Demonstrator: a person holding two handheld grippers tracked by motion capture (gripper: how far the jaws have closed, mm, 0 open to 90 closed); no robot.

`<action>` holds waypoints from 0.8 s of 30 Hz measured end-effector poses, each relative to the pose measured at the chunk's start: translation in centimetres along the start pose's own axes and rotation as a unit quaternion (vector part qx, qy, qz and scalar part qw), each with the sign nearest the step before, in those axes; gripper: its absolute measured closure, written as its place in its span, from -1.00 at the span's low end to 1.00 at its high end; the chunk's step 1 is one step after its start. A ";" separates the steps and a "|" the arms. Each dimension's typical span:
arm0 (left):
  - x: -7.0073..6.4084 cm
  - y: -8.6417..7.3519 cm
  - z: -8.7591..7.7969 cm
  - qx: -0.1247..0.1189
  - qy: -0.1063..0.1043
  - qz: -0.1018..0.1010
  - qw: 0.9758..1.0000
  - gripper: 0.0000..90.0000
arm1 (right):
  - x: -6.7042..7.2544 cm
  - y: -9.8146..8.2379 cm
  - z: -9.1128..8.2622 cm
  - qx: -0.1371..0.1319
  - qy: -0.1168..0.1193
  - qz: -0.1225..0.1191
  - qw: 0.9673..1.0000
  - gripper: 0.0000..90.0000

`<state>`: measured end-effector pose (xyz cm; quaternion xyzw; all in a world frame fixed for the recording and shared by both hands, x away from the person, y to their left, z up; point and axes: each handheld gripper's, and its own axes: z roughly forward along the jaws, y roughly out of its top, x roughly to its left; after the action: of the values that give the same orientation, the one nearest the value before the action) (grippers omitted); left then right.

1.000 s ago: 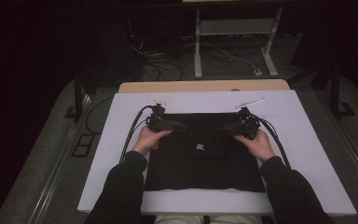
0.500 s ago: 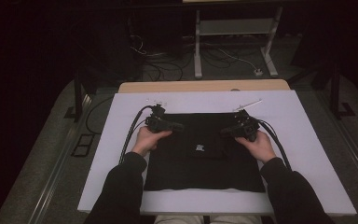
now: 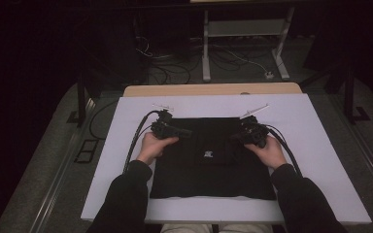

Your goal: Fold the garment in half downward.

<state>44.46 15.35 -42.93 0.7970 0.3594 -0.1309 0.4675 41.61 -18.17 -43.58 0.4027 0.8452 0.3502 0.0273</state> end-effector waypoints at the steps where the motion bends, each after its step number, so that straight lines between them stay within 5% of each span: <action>1: 0.0 0.0 -0.1 -0.003 -0.002 0.004 1.000 0.89 | 0.0 0.0 0.0 0.001 0.001 0.000 1.000 0.93; 13: -0.7 -1.1 -1.8 -0.021 0.005 0.004 1.000 0.89 | 0.1 -0.9 -1.6 -0.021 0.026 0.026 0.999 0.96; 24: -1.3 -2.1 -2.7 -0.032 0.014 0.000 0.999 0.89 | -0.6 -2.1 -3.9 -0.059 0.068 0.074 0.993 0.97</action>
<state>41.74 17.70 -42.15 0.7834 0.3698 -0.1081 0.4877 39.41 -21.71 -42.08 0.4372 0.7909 0.4270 -0.0327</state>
